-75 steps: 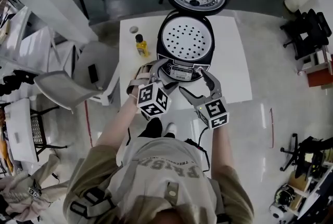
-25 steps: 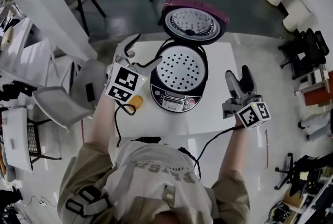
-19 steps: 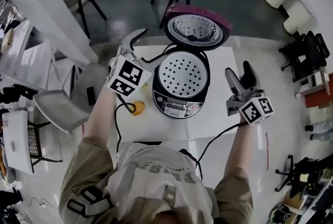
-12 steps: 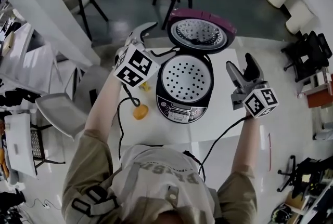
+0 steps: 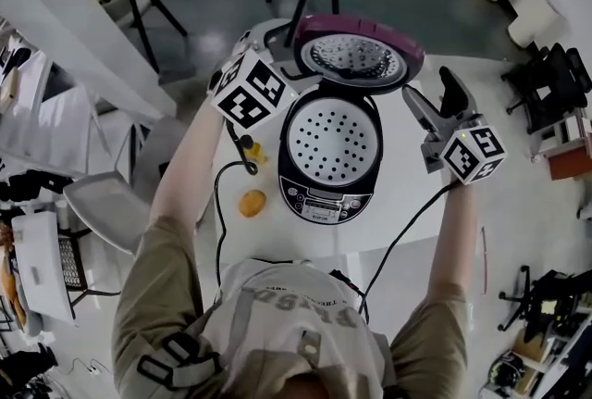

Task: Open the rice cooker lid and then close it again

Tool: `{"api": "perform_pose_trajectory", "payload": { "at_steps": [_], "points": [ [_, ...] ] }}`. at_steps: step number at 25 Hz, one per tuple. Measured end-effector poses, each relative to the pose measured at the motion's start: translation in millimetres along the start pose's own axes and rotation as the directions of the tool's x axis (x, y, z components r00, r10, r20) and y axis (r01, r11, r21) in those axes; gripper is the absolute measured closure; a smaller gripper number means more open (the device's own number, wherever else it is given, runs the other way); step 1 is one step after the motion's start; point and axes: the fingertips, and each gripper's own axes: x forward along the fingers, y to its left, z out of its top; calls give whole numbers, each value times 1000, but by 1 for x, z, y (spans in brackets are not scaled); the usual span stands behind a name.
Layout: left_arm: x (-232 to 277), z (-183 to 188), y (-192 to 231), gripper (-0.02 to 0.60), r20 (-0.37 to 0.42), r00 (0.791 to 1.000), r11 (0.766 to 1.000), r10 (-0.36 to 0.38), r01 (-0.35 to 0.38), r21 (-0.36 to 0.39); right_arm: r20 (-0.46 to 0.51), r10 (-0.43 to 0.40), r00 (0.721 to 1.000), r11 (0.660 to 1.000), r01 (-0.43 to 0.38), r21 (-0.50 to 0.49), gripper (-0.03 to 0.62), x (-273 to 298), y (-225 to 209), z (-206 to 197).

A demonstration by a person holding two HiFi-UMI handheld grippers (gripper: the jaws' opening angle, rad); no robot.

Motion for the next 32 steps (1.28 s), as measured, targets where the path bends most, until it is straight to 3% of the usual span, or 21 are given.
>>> {"api": "perform_pose_trajectory", "payload": {
  "at_steps": [12, 32],
  "points": [
    [31, -19, 17, 127, -114, 991, 996, -77, 80, 25, -65, 94, 993, 996, -94, -3, 155, 31, -11, -4],
    [32, -24, 0, 123, -160, 976, 983, -146, 161, 86, -170, 139, 976, 988, -149, -48, 154, 46, 1, -13]
  ]
}}
